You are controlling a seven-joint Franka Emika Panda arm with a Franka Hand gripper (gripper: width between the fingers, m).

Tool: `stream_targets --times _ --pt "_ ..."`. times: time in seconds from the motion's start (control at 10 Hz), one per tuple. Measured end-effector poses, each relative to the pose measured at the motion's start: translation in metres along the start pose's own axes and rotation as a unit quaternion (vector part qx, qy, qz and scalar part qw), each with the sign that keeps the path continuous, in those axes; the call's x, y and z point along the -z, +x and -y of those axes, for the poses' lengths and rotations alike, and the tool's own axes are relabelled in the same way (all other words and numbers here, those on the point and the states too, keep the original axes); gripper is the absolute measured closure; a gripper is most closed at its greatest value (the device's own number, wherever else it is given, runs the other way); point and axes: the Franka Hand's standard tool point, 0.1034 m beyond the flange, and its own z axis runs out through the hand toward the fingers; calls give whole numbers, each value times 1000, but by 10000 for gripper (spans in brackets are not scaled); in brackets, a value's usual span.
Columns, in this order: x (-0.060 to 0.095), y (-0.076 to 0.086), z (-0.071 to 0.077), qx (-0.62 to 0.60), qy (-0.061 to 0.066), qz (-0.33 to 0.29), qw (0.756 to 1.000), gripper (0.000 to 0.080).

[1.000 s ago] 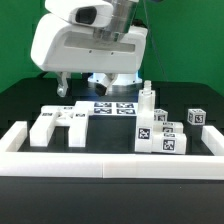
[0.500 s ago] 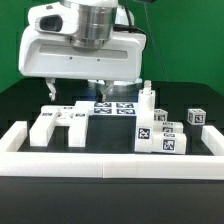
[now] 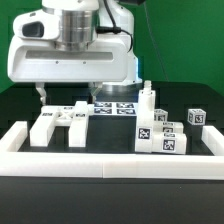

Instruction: Assemble chair

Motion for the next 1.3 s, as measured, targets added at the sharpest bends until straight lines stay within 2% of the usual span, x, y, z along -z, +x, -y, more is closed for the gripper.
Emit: stream_targets --times 0.1,0.5,0.6,0.7,0.8,1.0,1.3 --pt "-3 -1 0 -4 5 1 1000 151" --pt "-4 -1 1 -3 4 1 1000 151" --pt "-10 1 2 -28 4 -30 999 151" --pt "-16 2 4 -28 -5 -51 998 151" --pt "-19 2 9 -23 -8 -57 998 151" --pt "-16 5 13 -21 -6 -52 998 151" --pt "-22 4 18 -22 -6 -53 998 151"
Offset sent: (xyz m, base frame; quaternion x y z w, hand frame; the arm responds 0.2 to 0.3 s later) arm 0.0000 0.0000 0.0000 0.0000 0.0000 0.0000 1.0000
